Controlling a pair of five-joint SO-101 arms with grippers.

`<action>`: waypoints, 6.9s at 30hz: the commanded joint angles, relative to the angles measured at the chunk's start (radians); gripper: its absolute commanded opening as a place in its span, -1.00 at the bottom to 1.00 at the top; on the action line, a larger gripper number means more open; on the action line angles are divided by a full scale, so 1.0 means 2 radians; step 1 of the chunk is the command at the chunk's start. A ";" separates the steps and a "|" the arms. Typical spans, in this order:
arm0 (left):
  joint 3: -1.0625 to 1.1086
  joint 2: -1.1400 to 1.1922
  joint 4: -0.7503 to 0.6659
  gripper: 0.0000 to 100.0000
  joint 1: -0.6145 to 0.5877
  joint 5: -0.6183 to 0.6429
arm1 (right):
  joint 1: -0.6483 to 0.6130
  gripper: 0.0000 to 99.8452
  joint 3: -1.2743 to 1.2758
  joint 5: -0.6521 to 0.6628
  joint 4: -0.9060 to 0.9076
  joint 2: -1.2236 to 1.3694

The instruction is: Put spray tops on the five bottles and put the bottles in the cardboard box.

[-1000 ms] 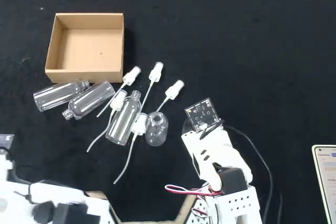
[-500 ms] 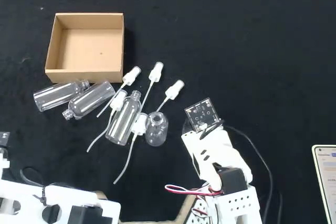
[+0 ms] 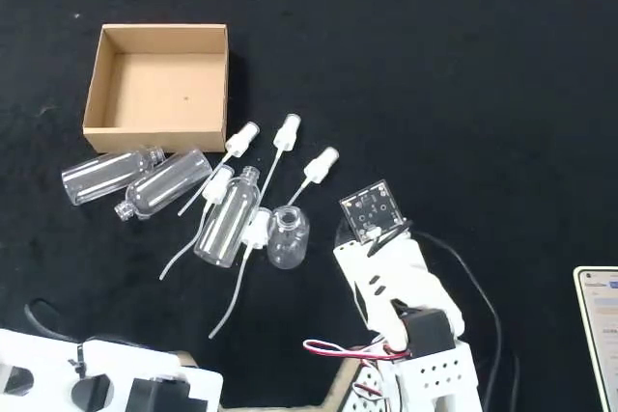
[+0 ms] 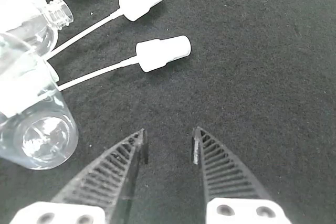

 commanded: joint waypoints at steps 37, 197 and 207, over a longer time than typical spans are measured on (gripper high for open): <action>0.000 -0.009 0.068 -0.38 0.078 0.585 | -0.005 -0.71 -0.004 0.004 0.002 -0.047; 0.327 -0.088 -0.194 -0.87 0.486 0.635 | -0.005 -0.71 -0.004 0.004 0.001 -0.048; 0.327 -0.088 -0.195 -0.87 0.486 0.635 | -0.005 -0.71 -0.004 0.004 -0.001 -0.048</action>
